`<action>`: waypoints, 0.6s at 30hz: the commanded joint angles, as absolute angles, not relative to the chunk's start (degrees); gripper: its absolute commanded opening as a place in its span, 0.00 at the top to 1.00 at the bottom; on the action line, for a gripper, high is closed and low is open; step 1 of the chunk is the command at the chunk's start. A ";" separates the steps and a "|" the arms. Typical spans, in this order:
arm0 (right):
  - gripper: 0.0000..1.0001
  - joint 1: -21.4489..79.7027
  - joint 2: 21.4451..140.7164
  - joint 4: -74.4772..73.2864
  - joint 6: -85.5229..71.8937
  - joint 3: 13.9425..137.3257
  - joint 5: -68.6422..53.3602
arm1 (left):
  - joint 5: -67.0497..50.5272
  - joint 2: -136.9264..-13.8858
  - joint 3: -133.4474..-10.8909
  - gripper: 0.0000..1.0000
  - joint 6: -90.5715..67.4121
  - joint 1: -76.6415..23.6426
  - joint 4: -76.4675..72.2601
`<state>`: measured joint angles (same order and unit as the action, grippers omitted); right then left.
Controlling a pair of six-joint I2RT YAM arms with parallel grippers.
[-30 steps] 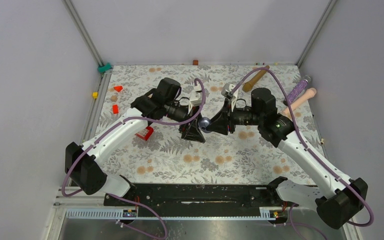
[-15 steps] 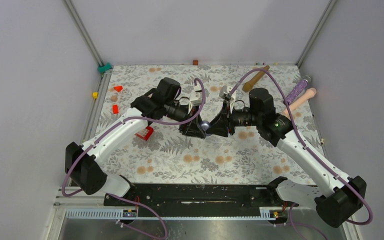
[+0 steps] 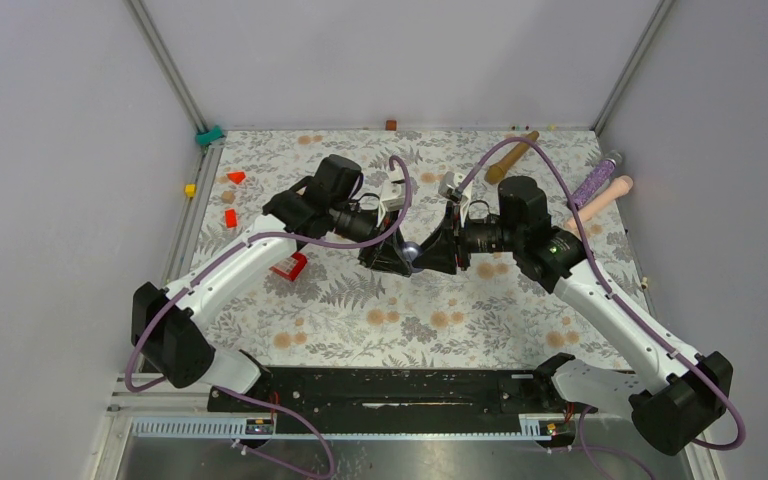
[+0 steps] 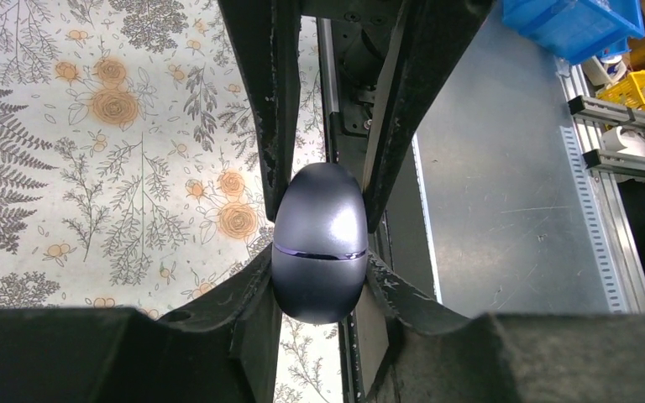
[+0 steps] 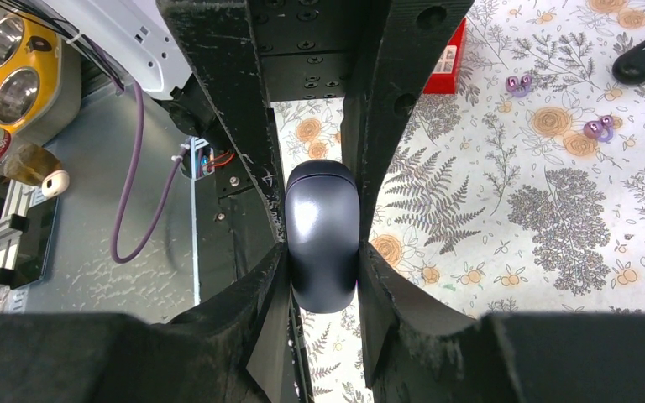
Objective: Insert the wireless bluetooth earbuds into the charging case
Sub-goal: Pick up the charging case at the center of the board.
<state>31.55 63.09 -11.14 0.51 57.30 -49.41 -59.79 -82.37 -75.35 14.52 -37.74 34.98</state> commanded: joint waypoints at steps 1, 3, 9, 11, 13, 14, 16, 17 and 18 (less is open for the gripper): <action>0.83 31.29 62.73 -9.14 0.90 58.01 -49.74 | -61.42 -82.05 -76.30 0.81 14.59 -38.05 33.70; 0.82 31.29 62.76 -9.14 0.99 57.99 -49.79 | -61.37 -82.13 -76.41 0.90 14.59 -38.01 33.65; 0.77 31.29 62.49 -9.17 1.30 57.92 -49.75 | -61.13 -81.63 -76.39 1.00 16.21 -38.03 35.00; 0.73 31.29 62.28 -9.52 1.79 57.99 -49.60 | -61.15 -81.39 -76.32 1.00 17.08 -38.02 35.64; 0.64 31.11 61.79 -10.26 2.68 58.18 -49.00 | -61.26 -81.11 -76.47 1.00 18.31 -38.00 36.80; 0.59 31.00 61.52 -10.55 3.13 58.26 -48.46 | -61.37 -80.95 -76.55 1.00 19.14 -38.05 37.52; 0.52 30.46 60.84 -10.81 3.76 58.29 -47.86 | -61.49 -80.31 -76.59 1.00 20.58 -38.03 38.47; 0.49 30.16 60.52 -10.82 3.96 58.21 -47.65 | -61.46 -79.99 -76.50 1.00 20.97 -38.02 38.76; 0.47 29.82 60.21 -10.83 4.24 58.14 -47.47 | -61.32 -79.67 -76.45 1.00 21.34 -38.01 39.02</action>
<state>31.31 62.70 -11.68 2.24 57.30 -49.01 -59.79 -82.28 -75.35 17.69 -37.78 36.84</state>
